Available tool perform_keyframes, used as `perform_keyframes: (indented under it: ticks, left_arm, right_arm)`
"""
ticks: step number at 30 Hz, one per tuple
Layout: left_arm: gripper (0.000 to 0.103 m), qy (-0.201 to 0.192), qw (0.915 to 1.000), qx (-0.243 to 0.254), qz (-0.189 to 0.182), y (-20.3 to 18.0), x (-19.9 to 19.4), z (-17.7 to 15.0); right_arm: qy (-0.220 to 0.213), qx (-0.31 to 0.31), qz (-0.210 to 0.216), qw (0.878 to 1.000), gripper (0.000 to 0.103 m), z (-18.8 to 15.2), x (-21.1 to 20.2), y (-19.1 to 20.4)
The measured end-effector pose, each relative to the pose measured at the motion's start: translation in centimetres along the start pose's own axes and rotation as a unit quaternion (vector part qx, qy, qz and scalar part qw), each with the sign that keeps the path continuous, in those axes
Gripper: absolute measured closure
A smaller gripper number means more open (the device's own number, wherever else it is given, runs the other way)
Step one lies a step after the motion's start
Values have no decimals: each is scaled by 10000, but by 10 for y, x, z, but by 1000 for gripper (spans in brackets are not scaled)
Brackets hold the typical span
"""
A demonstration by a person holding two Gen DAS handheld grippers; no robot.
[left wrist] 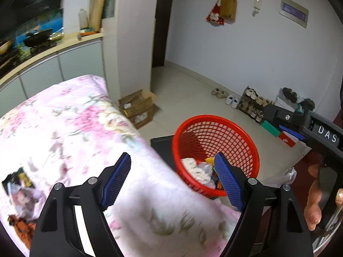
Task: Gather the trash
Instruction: 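Move both tools back over the quilt toward the remaining trash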
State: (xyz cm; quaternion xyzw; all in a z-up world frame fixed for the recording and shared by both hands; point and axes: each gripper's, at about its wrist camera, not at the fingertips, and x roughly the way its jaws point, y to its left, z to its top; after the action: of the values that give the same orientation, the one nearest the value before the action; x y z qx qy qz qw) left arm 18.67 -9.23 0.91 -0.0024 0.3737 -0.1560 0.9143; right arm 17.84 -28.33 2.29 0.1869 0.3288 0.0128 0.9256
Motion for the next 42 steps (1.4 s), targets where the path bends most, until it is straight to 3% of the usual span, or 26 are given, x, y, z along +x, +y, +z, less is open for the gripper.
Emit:
perform_keyframes:
  ticks: [12,20,28,39,41,42]
  left_arm:
    - [25,-206,9937,-875,668,78,-70,-41]
    - [19,-279,9727,-1695,1563,152,-109,-90]
    - [19,15,9657,-2063,1579,185,-100,-112]
    - [20,258,9614,-2348,1412,199,-81,-131]
    - [25,176,9602,-2388,1439,200,-84,-133]
    - [36,158,9608,-2379,1415,201,-85,-134]
  right_arm:
    - [88,-553,536,9970,33,-21,-10,58]
    - [209,-727,784,9940,33,-30,-12,80]
    - [278,-852,894,9919,32,-38,-14,93]
    - [400,-801,866,9922,32,-41,-7,94]
    - [392,-831,870,9920,32,-41,-6,95]
    - [393,-841,878,9918,32,-42,-7,95]
